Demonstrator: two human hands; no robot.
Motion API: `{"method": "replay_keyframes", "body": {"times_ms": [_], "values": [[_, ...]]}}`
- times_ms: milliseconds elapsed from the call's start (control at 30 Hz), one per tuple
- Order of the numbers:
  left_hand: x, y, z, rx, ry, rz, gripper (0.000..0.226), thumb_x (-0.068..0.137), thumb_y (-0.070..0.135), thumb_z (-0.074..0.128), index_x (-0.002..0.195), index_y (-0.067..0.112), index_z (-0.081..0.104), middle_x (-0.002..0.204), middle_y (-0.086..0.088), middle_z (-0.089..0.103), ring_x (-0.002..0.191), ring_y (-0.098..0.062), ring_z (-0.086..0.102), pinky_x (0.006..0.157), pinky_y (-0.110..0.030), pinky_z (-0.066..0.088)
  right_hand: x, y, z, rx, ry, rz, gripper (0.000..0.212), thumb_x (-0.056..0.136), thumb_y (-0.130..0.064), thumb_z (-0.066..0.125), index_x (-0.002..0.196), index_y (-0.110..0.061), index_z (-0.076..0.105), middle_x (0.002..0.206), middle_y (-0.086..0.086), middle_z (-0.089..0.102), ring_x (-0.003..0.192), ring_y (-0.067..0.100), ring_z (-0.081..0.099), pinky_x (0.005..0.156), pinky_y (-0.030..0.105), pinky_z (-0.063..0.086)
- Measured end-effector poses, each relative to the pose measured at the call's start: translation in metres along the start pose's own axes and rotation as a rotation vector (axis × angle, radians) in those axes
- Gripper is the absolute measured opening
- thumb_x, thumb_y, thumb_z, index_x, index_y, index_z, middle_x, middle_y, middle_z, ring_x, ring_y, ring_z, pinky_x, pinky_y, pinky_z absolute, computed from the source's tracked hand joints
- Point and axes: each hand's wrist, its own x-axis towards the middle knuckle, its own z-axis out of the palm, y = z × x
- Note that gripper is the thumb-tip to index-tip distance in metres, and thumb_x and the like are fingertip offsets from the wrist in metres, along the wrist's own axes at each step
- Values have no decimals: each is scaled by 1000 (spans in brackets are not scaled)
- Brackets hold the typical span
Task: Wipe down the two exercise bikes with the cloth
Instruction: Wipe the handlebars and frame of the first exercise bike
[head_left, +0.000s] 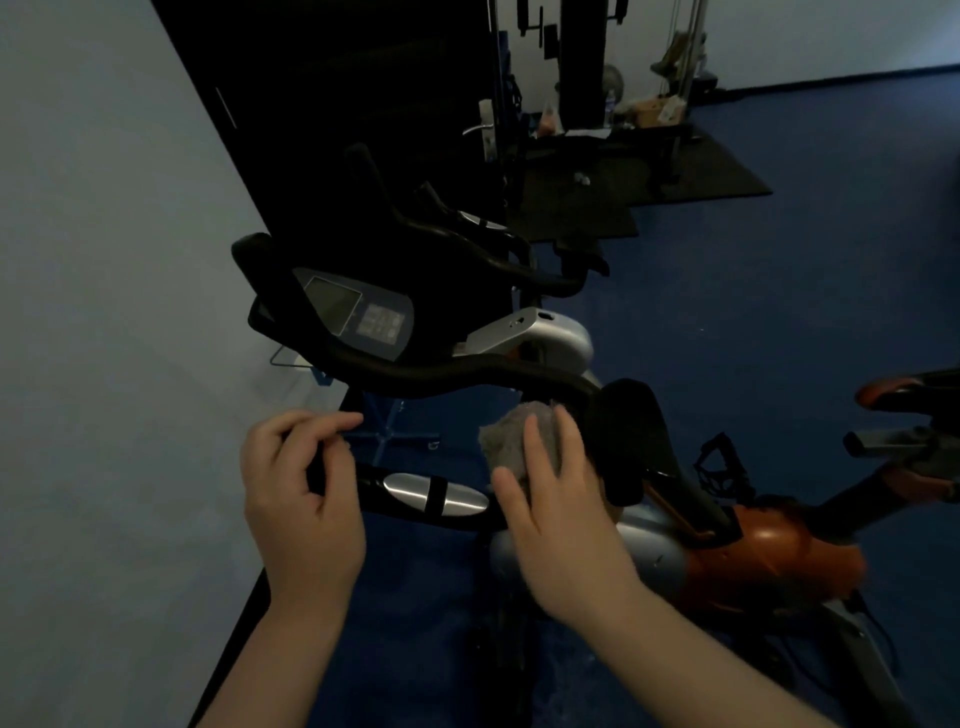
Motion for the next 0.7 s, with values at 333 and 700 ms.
{"method": "replay_keyframes", "body": {"times_ms": [333,700], "values": [[-1,-2,4,-12,28,33,23,90,6,48,96,15,68,102,24,45,92,-8,49,82,-12,38,20,7,-5,23,-8,13,72,94,-60,21,154,-22,14,162,-3,3,147,14,8,111,23,11],[-2,-7,10,10,89,43,23,89,1,48,92,9,69,95,12,44,91,-4,48,79,-11,37,-9,-3,6,242,-73,56,78,89,-67,9,154,-23,3,161,-9,-14,147,5,-11,118,21,-3]]}}
